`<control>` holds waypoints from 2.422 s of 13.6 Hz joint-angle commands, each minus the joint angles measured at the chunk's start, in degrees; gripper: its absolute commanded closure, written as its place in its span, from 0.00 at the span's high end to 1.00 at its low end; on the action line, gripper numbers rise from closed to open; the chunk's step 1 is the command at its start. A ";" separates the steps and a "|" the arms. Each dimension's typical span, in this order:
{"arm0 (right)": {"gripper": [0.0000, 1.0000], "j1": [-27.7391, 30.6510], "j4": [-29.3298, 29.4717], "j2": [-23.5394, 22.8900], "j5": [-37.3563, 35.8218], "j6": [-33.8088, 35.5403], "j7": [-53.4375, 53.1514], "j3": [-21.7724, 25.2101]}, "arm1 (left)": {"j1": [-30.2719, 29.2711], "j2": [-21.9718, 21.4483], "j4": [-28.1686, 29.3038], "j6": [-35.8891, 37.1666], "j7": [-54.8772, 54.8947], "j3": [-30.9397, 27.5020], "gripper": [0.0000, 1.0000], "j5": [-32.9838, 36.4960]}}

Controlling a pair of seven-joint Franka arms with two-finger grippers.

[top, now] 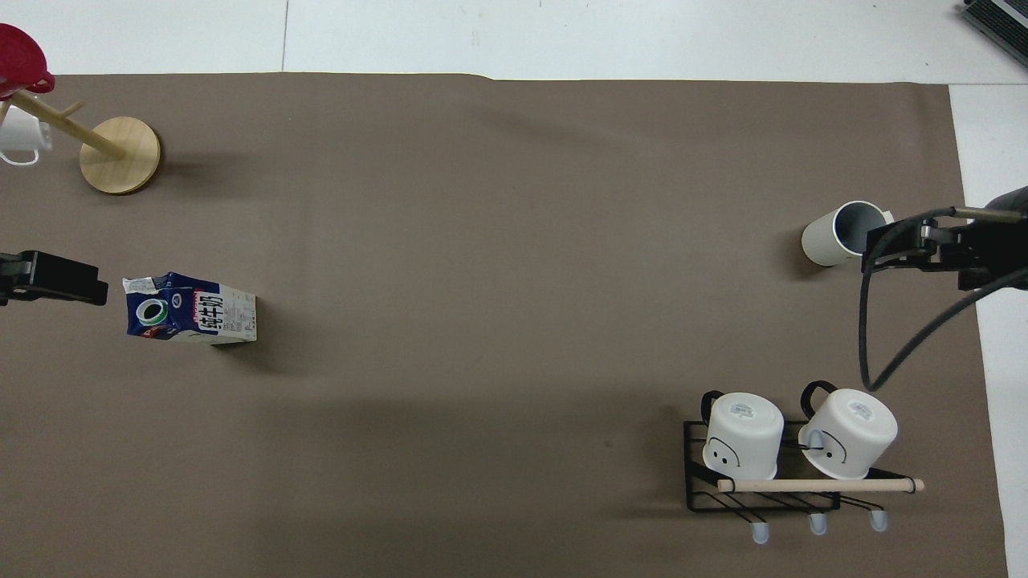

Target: Place cup and milk on table

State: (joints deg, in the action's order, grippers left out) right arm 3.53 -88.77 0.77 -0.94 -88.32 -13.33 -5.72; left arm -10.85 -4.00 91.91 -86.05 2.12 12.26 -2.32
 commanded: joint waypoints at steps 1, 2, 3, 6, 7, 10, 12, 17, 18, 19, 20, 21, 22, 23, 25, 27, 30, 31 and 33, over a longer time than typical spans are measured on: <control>1.00 1.13 -1.76 1.16 1.30 -3.51 -0.03 0.00 | -0.31 -0.14 -0.85 1.23 -0.63 0.31 1.00 0.92; 1.00 1.74 -1.76 1.08 1.21 -4.65 -0.12 0.00 | -0.31 -0.14 -0.85 1.23 -0.63 0.31 1.00 0.92; 1.00 2.09 -1.76 1.08 1.21 -4.84 0.14 0.00 | -0.31 -0.14 -0.85 1.23 -0.63 0.31 1.00 0.92; 1.00 2.54 -1.67 0.81 0.86 -4.93 1.55 0.00 | -0.75 -0.14 -0.77 1.32 -0.54 0.22 1.00 0.92; 1.00 2.36 -1.67 0.81 0.51 -4.93 1.55 0.00 | -0.92 -0.14 -0.76 1.41 -0.62 0.22 1.00 0.92; 1.00 2.27 -1.76 0.81 0.24 -4.93 1.90 0.00 | 0.22 -0.22 -0.94 1.14 -0.54 0.22 1.00 0.92; 1.00 2.27 -1.93 0.90 0.24 -4.93 1.90 0.00 | 1.96 -0.14 -0.94 0.62 -0.54 -0.91 1.00 0.92; 1.00 2.10 -2.02 1.08 0.15 -4.93 3.22 -0.09 | 10.84 -0.14 -0.94 0.62 -0.54 -9.26 1.00 1.00; 1.00 2.10 -2.02 1.08 0.15 -5.01 3.22 -0.09 | 10.94 -0.14 -0.94 0.53 -0.54 -9.53 1.00 1.00; 1.00 2.10 -2.02 1.08 0.15 -5.02 3.31 -0.09 | 10.94 -0.14 -0.94 0.62 -0.54 -9.54 1.00 1.00; 1.00 2.10 -2.02 1.08 0.15 -5.02 3.31 -0.09 | 10.59 -0.14 -0.85 0.62 -0.54 -9.45 1.00 1.00; 1.00 2.18 -2.02 0.99 0.15 -5.02 3.48 0.00 | 10.24 -0.22 -0.85 1.14 -0.62 -9.45 1.00 0.92; 1.00 2.19 -2.02 0.99 0.07 -5.02 3.49 0.00 | 10.06 -0.22 -0.85 1.14 -0.63 -9.54 1.00 0.92; 1.00 2.19 -2.02 0.99 0.07 -5.10 3.49 -0.08 | 9.98 -0.22 -0.85 1.14 -0.63 -9.54 1.00 1.00; 1.00 2.27 -1.93 0.90 0.07 -6.06 3.57 0.00 | 9.89 -0.14 -0.85 1.14 -0.63 -9.54 1.00 0.92; 1.00 2.62 -1.93 0.55 0.07 -7.12 3.66 0.00 | 9.97 -0.22 -0.85 1.14 -0.63 -9.45 1.00 1.00; 1.00 3.06 -1.93 -1.20 -0.02 -10.01 4.71 0.00 | 9.89 -0.22 -0.85 1.14 -0.63 -9.45 1.00 1.00; 1.00 3.59 -1.93 -2.51 -0.02 -11.16 5.85 0.00 | 9.89 -0.22 -0.85 1.14 -0.63 -9.45 1.00 0.92; 1.00 5.08 -2.37 -4.97 -0.02 -13.88 10.05 0.00 | 9.89 -0.22 -0.85 1.14 -0.63 -9.45 1.00 1.00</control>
State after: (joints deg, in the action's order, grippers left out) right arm 6.75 -90.39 -2.18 -1.10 -99.50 -7.71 -5.51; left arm -1.41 -4.00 91.78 -85.93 2.07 3.09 -2.32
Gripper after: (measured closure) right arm 0.000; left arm 0.000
